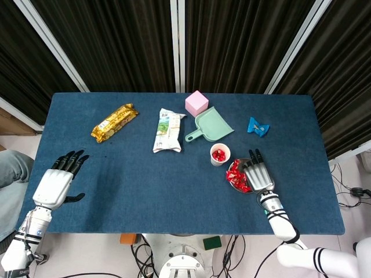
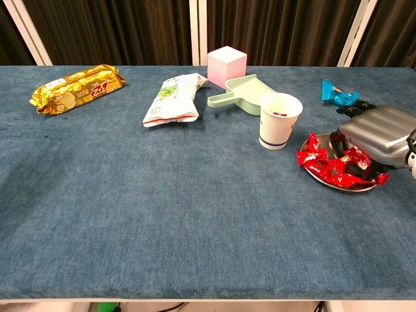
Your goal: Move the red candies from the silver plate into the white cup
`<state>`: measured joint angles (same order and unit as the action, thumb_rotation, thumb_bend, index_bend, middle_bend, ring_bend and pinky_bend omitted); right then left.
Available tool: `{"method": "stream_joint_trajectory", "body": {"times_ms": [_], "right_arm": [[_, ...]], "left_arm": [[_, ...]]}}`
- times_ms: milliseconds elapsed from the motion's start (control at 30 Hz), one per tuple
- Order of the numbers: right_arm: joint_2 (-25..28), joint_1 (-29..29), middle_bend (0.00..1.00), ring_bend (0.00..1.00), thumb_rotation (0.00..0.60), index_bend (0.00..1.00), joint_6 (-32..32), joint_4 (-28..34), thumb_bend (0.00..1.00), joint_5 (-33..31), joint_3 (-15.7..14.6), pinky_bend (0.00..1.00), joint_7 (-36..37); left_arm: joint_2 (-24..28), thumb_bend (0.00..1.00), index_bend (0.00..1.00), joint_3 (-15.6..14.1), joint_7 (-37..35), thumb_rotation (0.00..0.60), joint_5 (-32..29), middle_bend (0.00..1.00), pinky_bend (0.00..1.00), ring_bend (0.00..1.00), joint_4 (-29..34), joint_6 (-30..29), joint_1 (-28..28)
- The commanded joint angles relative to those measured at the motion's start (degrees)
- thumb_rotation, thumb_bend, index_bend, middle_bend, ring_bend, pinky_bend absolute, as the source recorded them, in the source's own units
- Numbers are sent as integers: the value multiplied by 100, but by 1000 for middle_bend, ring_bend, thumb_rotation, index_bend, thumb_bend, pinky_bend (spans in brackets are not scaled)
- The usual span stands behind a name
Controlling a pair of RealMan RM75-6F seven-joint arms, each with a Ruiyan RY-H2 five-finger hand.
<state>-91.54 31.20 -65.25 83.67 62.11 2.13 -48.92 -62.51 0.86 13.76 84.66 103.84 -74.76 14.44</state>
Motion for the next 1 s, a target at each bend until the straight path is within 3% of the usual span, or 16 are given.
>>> {"method": "stream_joint_trajectory", "body": {"times_ms": [33,533,1000], "right_arm": [[-15,-9,414,12,600,537,-20,-22,451,14,3,0,6],[-2,-75,532,101,600,672,-250,-38,522,296,67,0,194],[316,-43,563,114,600,700,-479,476,527,481,326,0,208]], "left_arm": [[-1,34,103,0,2,600,-1,30,144,5,1,-1,0],[-1,33,104,-1,-2,600,-4,30,144,5,-3,1,2],[-2,33,104,-9,18,600,4,30,144,5,10,1,1]]}}
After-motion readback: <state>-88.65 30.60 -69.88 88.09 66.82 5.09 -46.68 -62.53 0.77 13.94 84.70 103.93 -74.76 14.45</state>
